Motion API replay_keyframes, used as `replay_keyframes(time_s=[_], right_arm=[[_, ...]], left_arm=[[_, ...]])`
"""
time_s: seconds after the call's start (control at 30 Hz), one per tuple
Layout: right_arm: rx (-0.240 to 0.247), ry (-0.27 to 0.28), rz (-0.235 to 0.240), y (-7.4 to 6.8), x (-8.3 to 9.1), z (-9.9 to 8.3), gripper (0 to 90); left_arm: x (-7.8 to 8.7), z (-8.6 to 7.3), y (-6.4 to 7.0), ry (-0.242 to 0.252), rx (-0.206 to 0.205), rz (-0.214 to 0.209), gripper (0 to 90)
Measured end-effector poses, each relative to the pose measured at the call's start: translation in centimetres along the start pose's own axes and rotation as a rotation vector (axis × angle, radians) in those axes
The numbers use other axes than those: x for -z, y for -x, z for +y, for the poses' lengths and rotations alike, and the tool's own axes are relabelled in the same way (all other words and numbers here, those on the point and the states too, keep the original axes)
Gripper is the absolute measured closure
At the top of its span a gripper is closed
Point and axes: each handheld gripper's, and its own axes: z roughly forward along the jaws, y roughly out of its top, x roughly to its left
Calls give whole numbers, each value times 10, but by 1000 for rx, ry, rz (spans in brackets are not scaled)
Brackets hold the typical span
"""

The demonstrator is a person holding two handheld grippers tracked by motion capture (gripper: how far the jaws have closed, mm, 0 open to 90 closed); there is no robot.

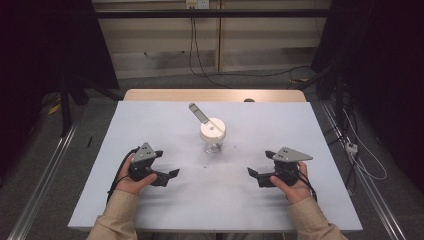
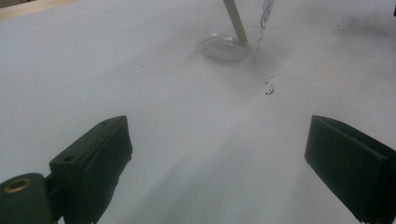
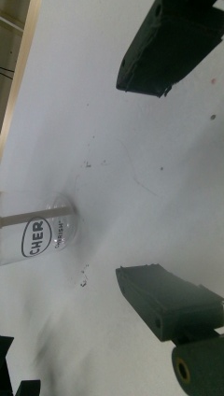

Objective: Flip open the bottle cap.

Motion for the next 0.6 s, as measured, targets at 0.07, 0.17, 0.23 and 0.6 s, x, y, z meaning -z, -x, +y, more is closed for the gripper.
replay_keyframes(time_s=[0.07,0.17,0.23,0.6], right_arm=[[-3,3,-6,1,4,-2,86],[-4,7,-13,3,9,-5,86],[-7,11,-20,5,13,-8,85],[-17,9,-34,11,27,-18,83]], left_arm=[[4,-2,-1,7,4,5,67],[10,-5,-2,6,10,14,67],[14,-8,-4,7,12,23,68],[22,-16,-8,-2,17,40,64]])
